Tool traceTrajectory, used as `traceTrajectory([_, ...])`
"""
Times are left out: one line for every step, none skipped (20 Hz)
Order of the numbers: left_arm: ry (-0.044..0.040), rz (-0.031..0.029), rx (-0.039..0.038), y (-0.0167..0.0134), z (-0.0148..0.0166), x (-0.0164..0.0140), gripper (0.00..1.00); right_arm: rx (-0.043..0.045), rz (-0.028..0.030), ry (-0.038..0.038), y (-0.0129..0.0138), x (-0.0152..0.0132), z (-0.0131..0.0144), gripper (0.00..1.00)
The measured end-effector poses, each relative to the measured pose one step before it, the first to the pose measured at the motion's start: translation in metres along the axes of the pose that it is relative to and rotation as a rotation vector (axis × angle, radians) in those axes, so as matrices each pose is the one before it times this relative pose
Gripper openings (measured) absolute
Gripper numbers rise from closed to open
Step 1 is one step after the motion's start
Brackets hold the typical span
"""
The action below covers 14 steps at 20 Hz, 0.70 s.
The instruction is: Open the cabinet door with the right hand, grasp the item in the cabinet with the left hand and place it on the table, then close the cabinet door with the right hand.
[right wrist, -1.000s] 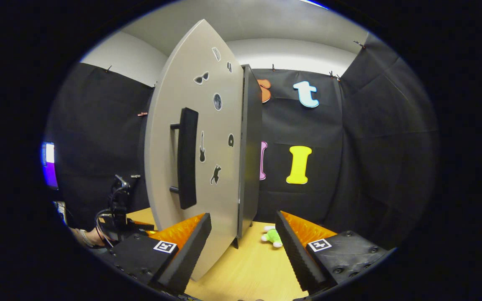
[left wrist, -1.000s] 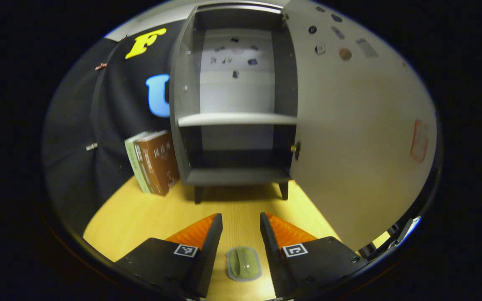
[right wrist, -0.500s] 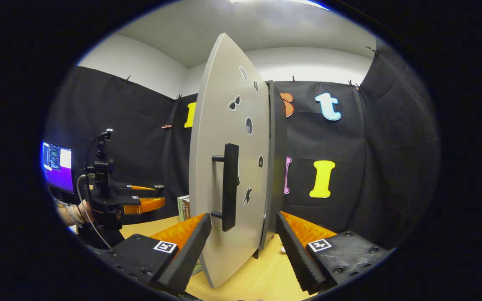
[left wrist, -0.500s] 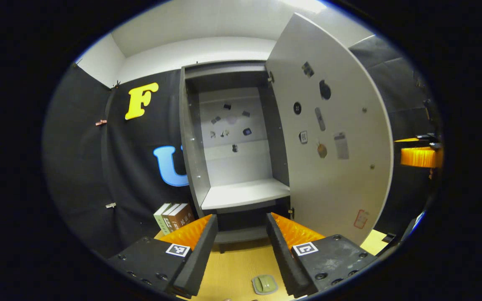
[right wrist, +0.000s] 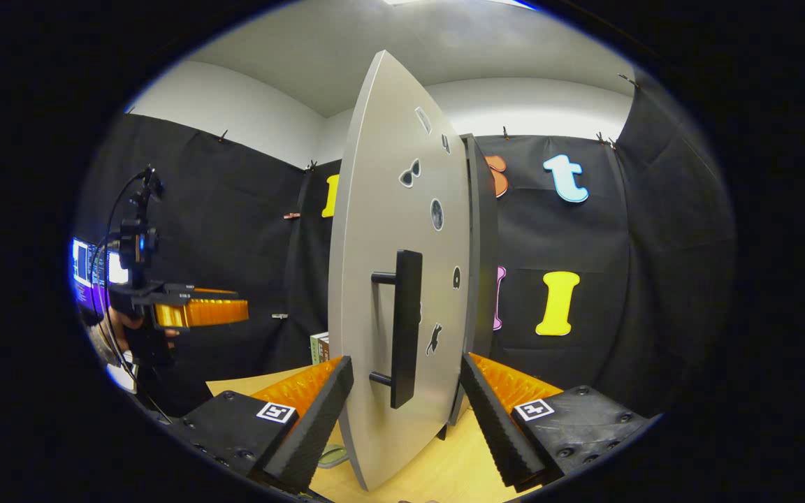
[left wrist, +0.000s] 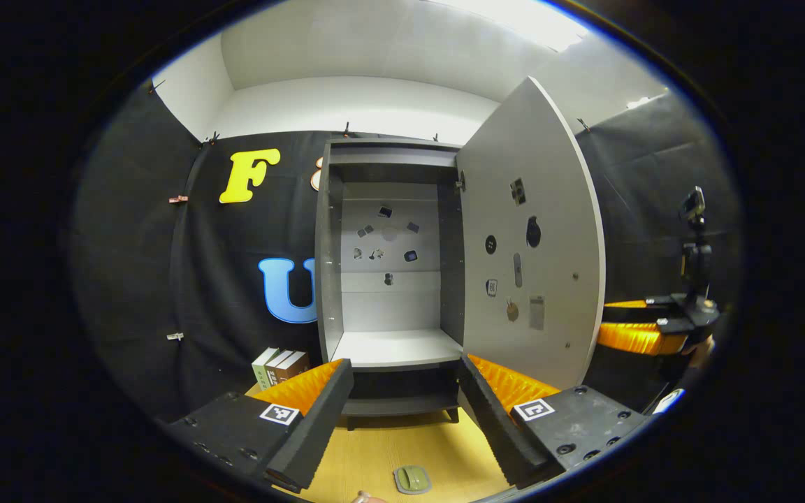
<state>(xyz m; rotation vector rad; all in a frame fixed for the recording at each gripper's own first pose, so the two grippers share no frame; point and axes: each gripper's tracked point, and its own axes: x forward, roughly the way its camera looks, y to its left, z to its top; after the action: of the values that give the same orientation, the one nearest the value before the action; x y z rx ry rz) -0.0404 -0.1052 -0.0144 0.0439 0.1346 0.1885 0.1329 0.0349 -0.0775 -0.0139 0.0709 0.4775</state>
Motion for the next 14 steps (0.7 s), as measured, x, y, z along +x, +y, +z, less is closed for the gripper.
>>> traceTrajectory([-0.00017,-0.00272,0.00317,0.00685,0.00809,-0.00229,0.99,-0.00877,-0.01399,0.00558,-0.00222,0.00257,-0.00264,0.95])
traceTrajectory([-0.00297,-0.00763,0.00517,0.0074,0.00842,-0.00115,0.99,-0.00575,-0.01387,0.00249,-0.00119,-0.00071,0.00033,0.91])
traceTrajectory([0.00094,-0.01776,-0.00195,0.00365,0.00398,-0.00055,0.99,-0.00097,-0.01649,-0.0073,-0.00009,0.00092,0.00239,0.95])
traceTrajectory([-0.01041,-0.01495,-0.01214,0.00469,0.00383,0.00162,0.99,0.00899,-0.01577,-0.01442,0.00006,0.00132,0.00466,0.95])
traceTrajectory([-0.01043,-0.02624,-0.01424,0.00413,0.00438,0.00239,0.99,0.0132,-0.01859,-0.00516,0.00014,0.00403,0.00174,0.95])
traceTrajectory([-0.00932,-0.02866,-0.01252,0.00553,0.00204,0.00153,0.99,0.00219,-0.01733,0.00438,0.00139,0.00224,-0.00061,0.95])
traceTrajectory([-0.00557,-0.02194,-0.00106,0.00529,0.0022,0.00238,0.99,-0.00659,-0.01876,-0.00365,0.00004,-0.00015,0.00078,0.99])
traceTrajectory([0.00673,-0.01748,0.00686,0.00922,0.0002,0.00429,0.96,-0.00906,-0.02699,0.00638,0.00148,0.00029,0.0004,0.95])
traceTrajectory([0.01291,-0.01386,0.0129,0.00928,-0.00187,0.00399,0.96,-0.01465,-0.0251,-0.00274,0.00117,0.00132,0.00017,0.95])
traceTrajectory([0.00951,-0.02171,0.01401,0.00674,-0.00194,0.00615,0.96,-0.01245,-0.02112,-0.00222,0.00254,0.00195,0.00117,1.0])
traceTrajectory([0.00256,-0.02477,0.0056,0.00532,-0.00085,0.00572,0.96,0.001,-0.01627,0.00107,0.00467,0.00458,-0.00118,0.95])
traceTrajectory([0.00516,-0.03082,-0.00388,0.00217,-0.00325,0.00425,0.96,0.01435,-0.01217,0.00278,0.00734,0.00312,-0.00218,0.95])
traceTrajectory([0.00266,-0.02729,-0.01141,0.00431,-0.00232,0.00295,0.99,0.01818,-0.00852,0.00039,0.01086,0.0041,-0.00319,0.95])
traceTrajectory([0.00903,-0.02829,-0.01643,0.00615,-0.00516,0.00352,0.97,0.01439,-0.00689,-0.00474,0.01103,0.00237,-0.00085,0.95])
